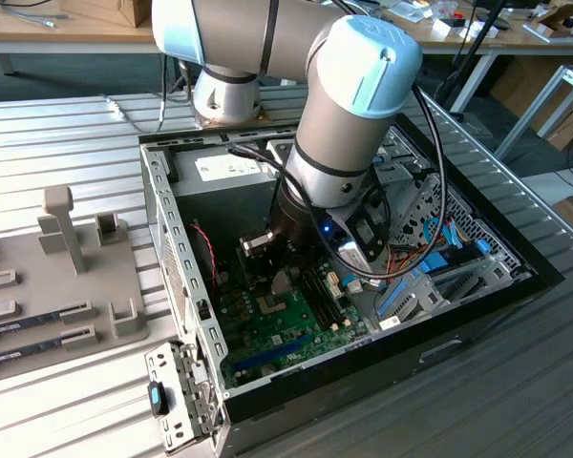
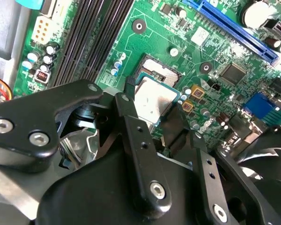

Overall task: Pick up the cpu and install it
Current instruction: 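Close the cpu cover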

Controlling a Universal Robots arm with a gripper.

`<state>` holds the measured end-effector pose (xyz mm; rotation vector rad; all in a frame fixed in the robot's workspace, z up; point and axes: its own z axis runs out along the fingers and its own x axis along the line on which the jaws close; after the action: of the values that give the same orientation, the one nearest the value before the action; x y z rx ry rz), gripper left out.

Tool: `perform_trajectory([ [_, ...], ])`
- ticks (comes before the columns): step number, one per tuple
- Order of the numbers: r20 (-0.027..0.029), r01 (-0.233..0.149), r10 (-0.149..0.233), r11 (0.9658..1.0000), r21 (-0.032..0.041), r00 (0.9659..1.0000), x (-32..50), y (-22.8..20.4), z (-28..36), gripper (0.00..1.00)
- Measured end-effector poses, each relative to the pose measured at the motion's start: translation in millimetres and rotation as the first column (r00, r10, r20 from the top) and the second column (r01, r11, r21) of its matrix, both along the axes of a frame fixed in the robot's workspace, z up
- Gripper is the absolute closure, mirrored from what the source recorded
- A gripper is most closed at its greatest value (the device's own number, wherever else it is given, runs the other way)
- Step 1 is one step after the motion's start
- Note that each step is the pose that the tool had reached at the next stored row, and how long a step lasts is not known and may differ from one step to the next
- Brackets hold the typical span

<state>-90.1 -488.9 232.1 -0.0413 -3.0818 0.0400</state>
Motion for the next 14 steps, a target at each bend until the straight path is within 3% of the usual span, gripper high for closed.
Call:
perform_trajectory([
  [8, -0.0001, -0.008, 0.008, 1.0, -0.0013, 1.0, -2.6, 0.4, -16.3, 0.53],
  [14, -0.0001, -0.011, 0.011, 0.9999, -0.0013, 0.9999, -3.7, -0.1, -23.0, 0.53],
])
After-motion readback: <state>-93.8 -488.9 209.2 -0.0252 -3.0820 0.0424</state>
